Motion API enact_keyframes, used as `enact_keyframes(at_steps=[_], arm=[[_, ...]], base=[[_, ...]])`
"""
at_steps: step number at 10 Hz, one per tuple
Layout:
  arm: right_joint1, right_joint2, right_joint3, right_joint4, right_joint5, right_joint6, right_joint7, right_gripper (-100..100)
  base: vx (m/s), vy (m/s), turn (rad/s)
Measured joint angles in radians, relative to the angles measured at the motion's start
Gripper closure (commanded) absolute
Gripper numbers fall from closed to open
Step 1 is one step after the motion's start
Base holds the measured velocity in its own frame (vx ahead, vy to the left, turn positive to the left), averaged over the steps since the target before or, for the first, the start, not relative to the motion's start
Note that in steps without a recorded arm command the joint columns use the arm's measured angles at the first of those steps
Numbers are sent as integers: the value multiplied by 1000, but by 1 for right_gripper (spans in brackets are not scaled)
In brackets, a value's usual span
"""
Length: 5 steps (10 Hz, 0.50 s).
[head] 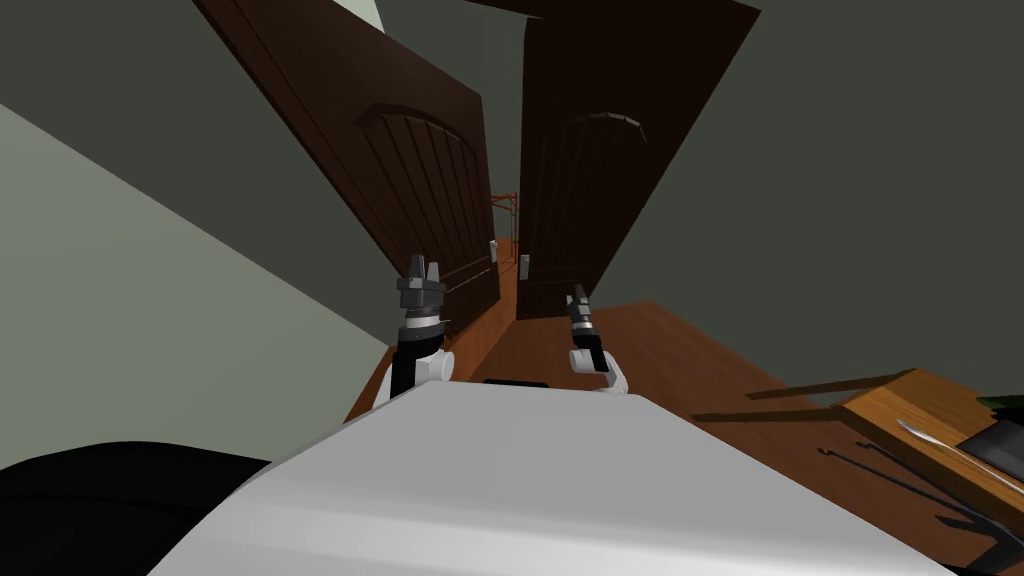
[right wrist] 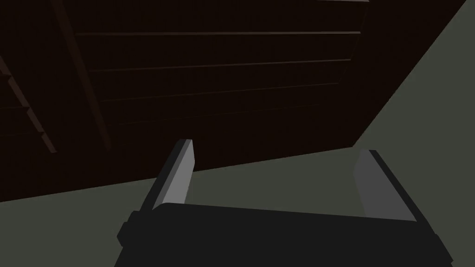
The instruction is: Push the door open
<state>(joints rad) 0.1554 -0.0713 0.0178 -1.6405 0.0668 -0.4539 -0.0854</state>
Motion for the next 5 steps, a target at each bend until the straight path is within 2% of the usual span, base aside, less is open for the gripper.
enact_keyframes(at_steps=[1, 3, 5], arm=[[-15, 4, 3, 20, 1, 13, 1, -100], [-33, 2, 4, 59, -1, 15, 0, -100], [-67, 7, 6, 115, -1, 25, 2, -100]], base=[[62, -6, 14], [66, -19, 48], [94, -12, 78]])
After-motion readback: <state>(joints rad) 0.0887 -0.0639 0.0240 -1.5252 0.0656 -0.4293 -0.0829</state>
